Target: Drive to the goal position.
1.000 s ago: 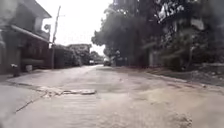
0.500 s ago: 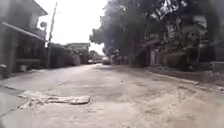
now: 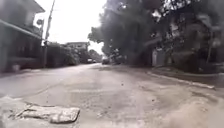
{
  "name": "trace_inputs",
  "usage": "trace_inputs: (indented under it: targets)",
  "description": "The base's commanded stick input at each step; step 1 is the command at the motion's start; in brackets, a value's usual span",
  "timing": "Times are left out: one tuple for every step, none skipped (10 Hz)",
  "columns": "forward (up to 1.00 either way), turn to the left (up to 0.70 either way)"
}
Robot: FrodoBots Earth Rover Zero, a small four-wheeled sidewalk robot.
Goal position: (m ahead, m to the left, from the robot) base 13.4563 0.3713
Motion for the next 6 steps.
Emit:
trace_inputs:
  targets:
    - [1.0,0.27]
    - [1.0,0.21]
    - [1.0,0.02]
    - [1.0,0.0]
    - [1.0,0.22]
    - [1.0,0.27]
